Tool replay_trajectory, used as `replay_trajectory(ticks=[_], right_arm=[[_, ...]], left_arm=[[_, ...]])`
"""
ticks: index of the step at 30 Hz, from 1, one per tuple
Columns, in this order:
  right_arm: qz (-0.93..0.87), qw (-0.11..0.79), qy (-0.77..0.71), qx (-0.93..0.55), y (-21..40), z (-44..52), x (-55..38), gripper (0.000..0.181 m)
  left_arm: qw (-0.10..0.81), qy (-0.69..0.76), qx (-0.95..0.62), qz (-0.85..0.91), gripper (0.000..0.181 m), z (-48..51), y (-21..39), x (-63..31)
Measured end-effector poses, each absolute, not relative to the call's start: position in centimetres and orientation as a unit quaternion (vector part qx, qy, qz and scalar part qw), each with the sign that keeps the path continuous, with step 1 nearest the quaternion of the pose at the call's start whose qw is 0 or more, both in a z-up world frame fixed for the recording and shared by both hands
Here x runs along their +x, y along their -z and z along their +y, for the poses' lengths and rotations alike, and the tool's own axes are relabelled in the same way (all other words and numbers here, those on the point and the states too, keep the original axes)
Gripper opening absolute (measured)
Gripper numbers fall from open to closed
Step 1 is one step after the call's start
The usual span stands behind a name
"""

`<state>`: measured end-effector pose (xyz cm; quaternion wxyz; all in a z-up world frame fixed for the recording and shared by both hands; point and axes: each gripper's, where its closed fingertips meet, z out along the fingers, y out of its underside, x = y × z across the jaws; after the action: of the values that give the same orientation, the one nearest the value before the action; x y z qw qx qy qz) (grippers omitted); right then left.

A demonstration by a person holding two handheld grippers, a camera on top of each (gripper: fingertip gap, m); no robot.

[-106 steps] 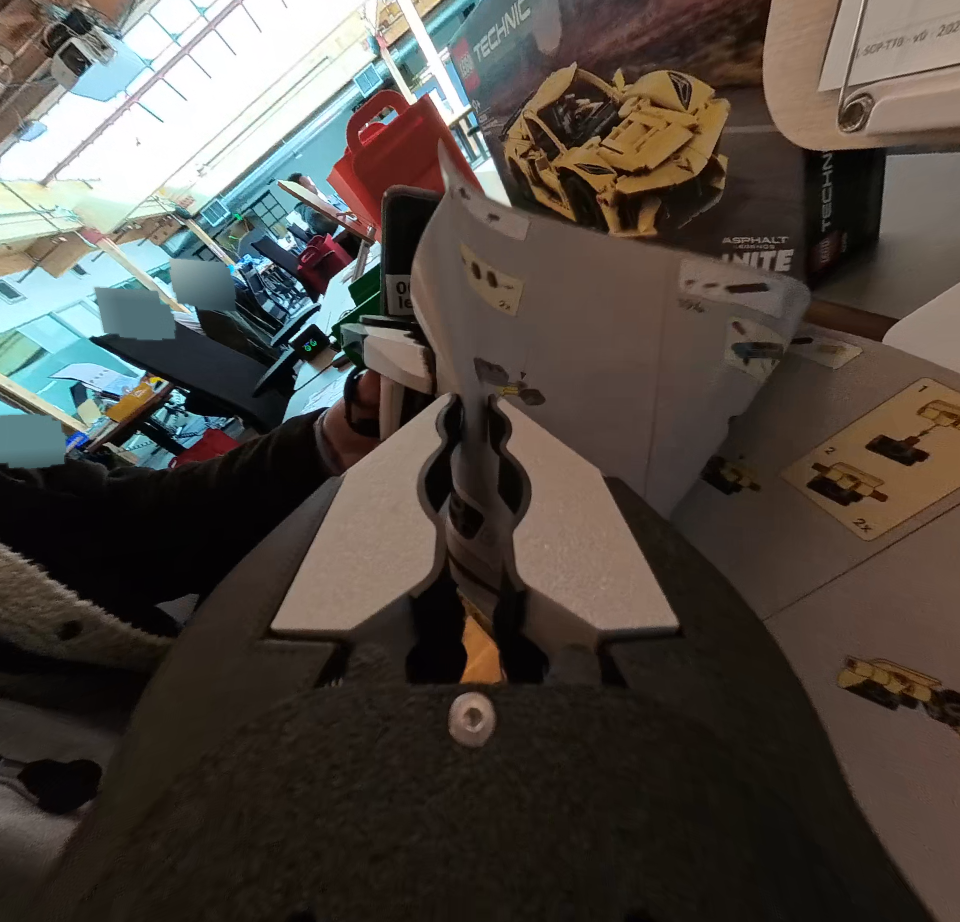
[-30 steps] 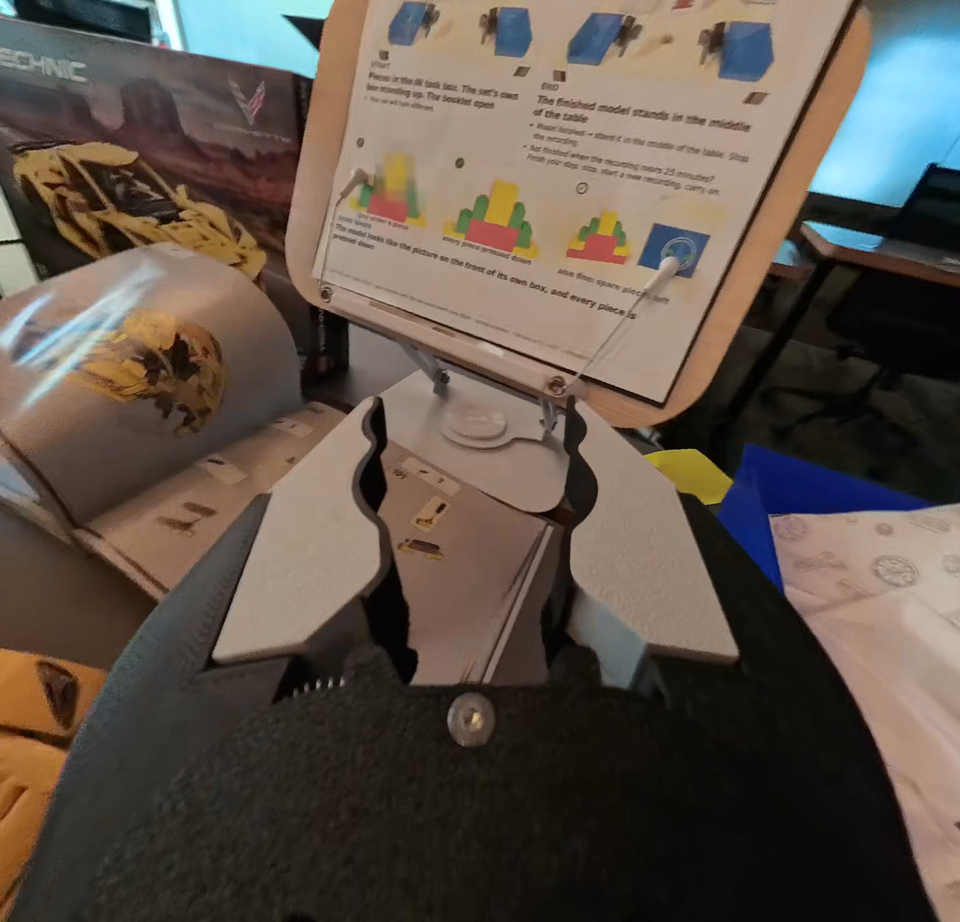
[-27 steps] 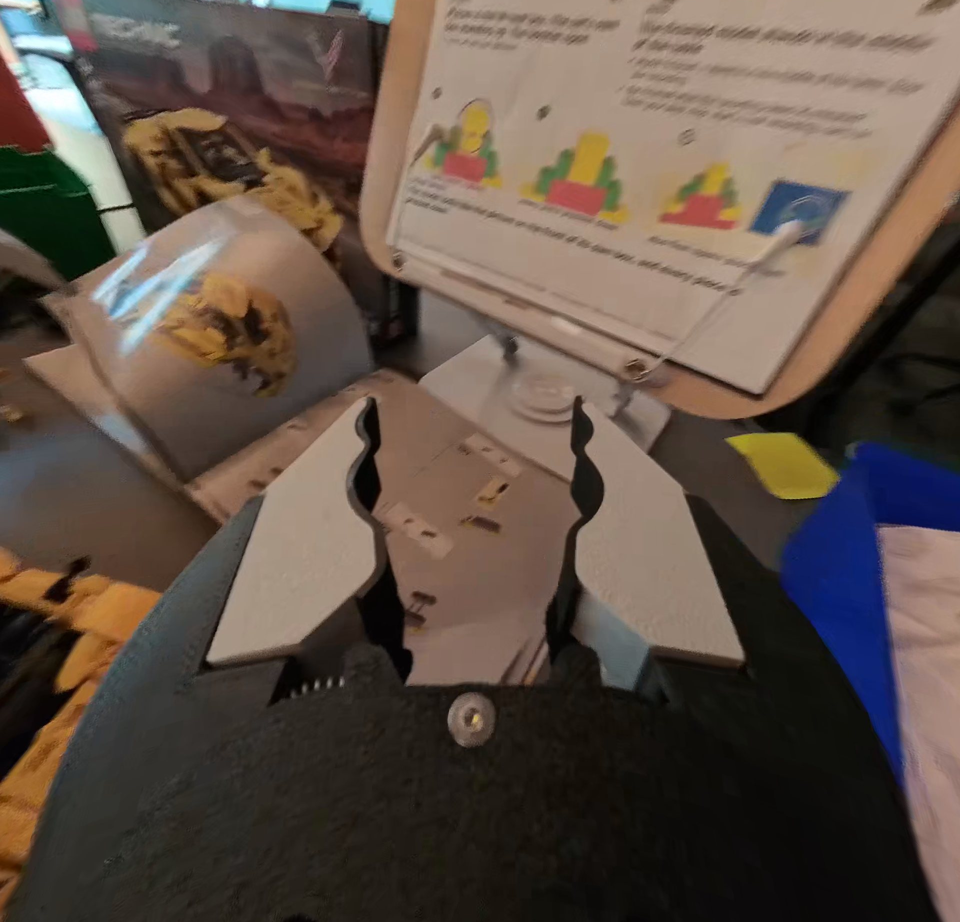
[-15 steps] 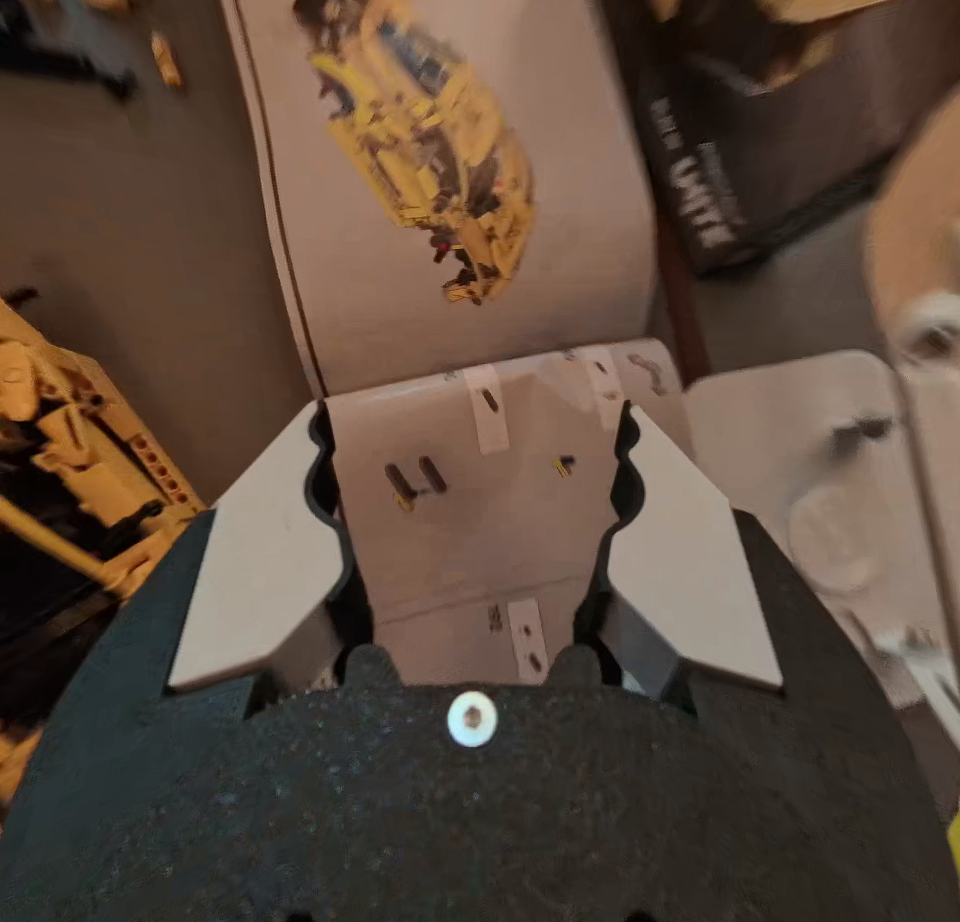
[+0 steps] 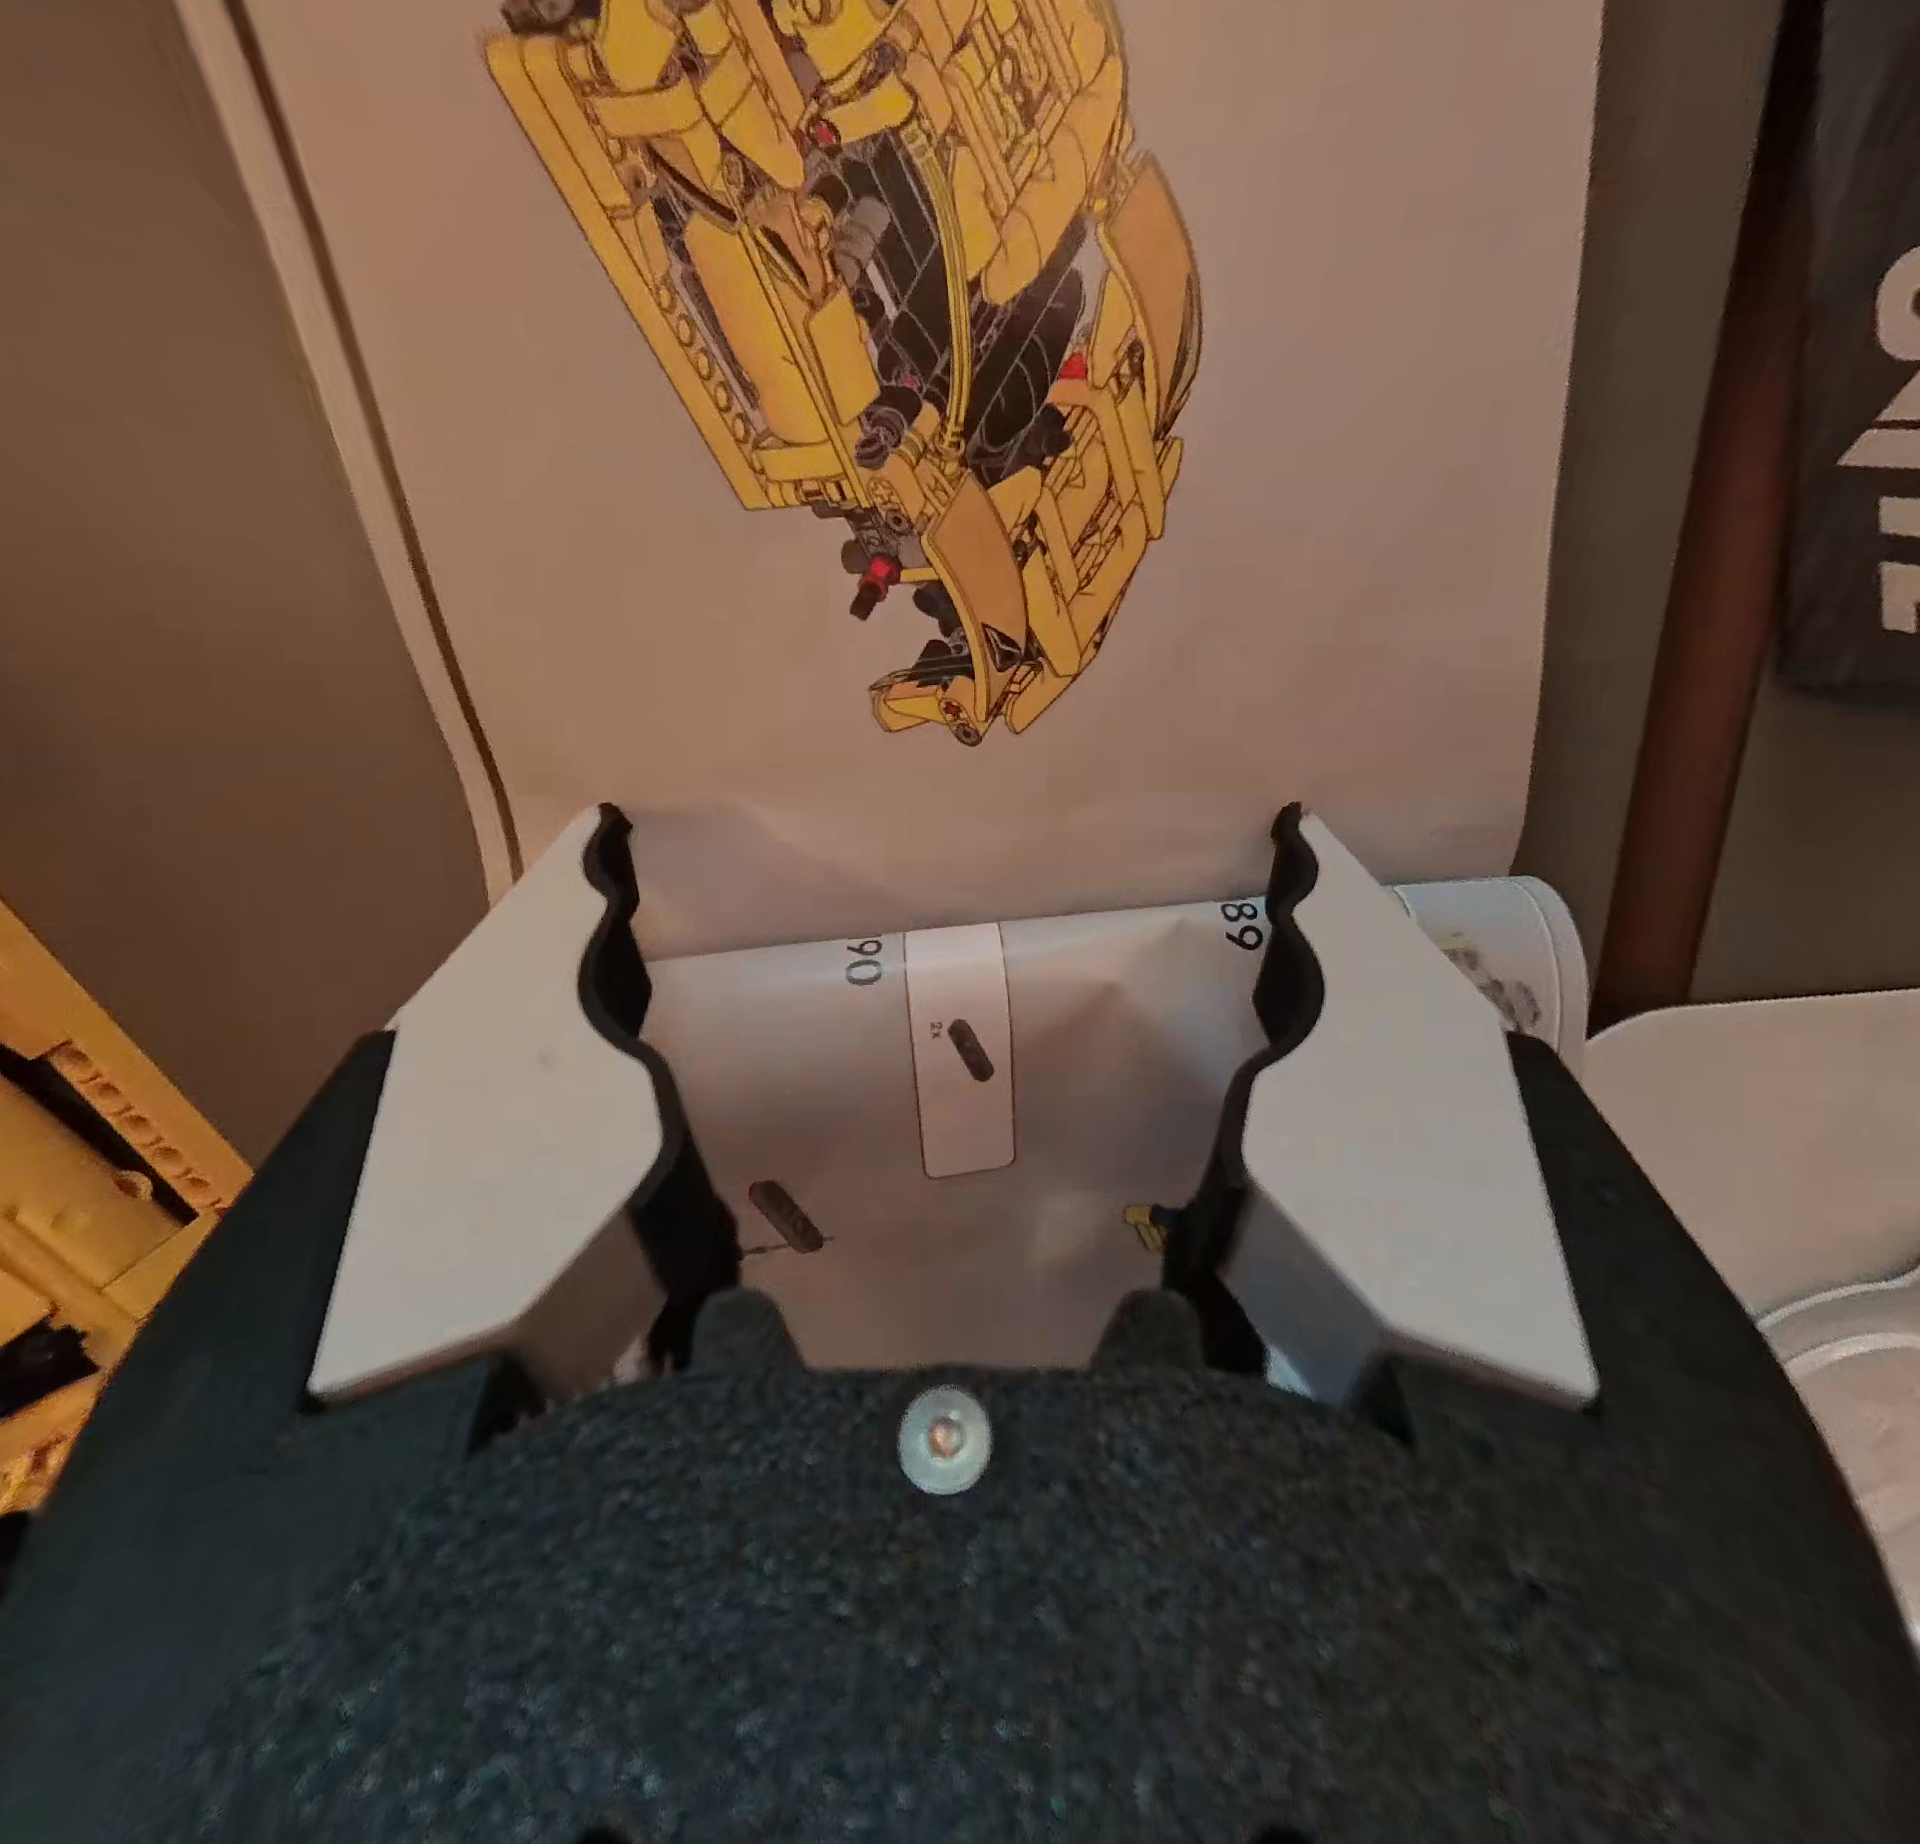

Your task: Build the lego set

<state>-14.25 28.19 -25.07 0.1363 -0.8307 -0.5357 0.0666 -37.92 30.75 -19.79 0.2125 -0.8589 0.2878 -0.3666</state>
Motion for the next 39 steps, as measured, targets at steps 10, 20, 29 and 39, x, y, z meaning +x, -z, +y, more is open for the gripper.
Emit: replay_trajectory(ticks=[10,20,29,39], right_arm=[[-0.536,0.102,-0.062,-0.836,25.4,28.2,-14.2,0.121],[-0.532,0.122,-0.074,-0.835,25.4,28.2,-14.3,0.122],[-0.532,0.117,-0.071,-0.836,25.4,28.2,-14.3,0.122],[-0.501,0.206,-0.112,-0.833,23.3,28.7,-14.8,0.116]], left_arm=[[0.288,0.328,-0.825,0.358,0.02,31.0,18.7,-29.5],[0.227,0.256,-0.859,0.38,0.0,31.0,24.0,-27.5],[0.224,0.269,-0.882,0.315,0.0,33.4,24.0,-35.0],[0.388,0.283,-0.844,0.239,0.007,36.7,17.3,-37.4]])
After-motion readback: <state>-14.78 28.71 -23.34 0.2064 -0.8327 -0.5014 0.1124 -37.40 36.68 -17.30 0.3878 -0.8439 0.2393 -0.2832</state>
